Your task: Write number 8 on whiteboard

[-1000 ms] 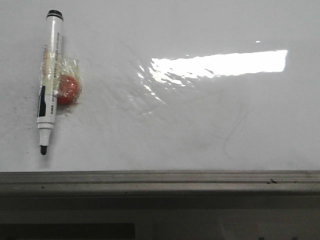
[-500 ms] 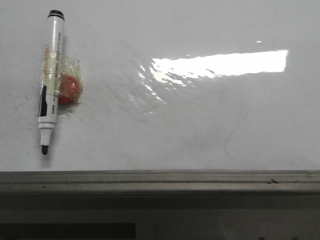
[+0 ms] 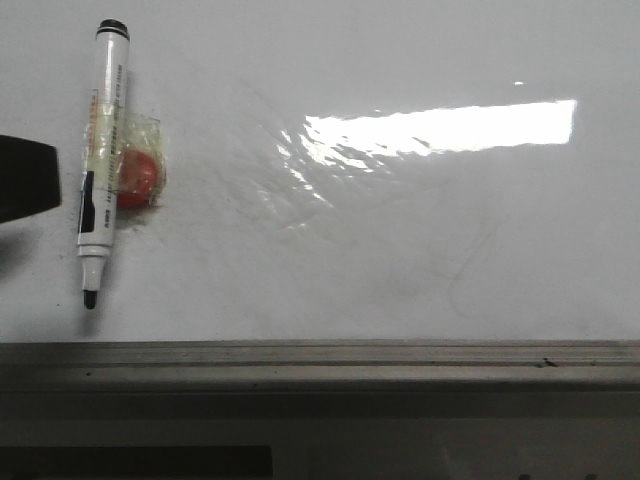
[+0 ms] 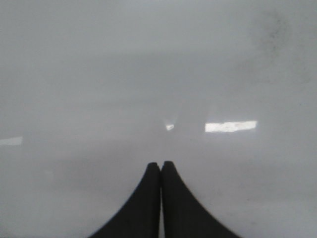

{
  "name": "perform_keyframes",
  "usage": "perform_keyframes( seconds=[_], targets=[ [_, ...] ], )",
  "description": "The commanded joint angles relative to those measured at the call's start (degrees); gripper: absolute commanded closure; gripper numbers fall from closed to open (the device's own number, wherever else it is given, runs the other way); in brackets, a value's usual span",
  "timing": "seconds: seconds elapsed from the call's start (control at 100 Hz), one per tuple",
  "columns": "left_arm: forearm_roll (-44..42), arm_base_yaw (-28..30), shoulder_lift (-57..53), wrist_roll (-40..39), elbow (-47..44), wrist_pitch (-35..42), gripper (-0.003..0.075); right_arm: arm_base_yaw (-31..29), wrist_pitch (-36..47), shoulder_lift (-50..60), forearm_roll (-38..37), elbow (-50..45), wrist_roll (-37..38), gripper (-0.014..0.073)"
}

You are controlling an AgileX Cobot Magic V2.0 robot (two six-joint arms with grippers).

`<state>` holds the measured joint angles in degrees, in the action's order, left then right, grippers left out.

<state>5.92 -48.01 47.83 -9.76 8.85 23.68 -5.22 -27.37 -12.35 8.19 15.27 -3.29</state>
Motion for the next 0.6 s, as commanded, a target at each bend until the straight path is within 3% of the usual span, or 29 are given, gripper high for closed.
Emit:
perform_keyframes(
  seconds=[0.0,0.19,0.32,0.44,0.59],
  targets=[
    [0.57,-0.76,3.54,-0.61,3.49,5.47,0.0302,1.54,3.47,-1.06,0.04,2.08,-0.28,0.0657],
    [1.49,-0.76,9.79,-0.75,5.26,5.62,0.0302,3.31,3.24,-1.06,0.04,2.08,-0.28,0.0657],
    [8.12,-0.76,12.51,-0.75,5.26,5.70,0.0325,3.31,3.02,-1.06,0.15,2.08,-0.28,0.0657],
    [9.60,-0.65,14.56,-0.51,5.26,6.48,0.0449,5.02,5.28,-1.06,1.66,2.08,-0.28,0.0657],
    [9.99,-0.65,15.77,-0.51,5.26,6.35,0.0718,12.27,4.20,-1.06,1.79,2.08,-0.28,0.0657]
  ],
)
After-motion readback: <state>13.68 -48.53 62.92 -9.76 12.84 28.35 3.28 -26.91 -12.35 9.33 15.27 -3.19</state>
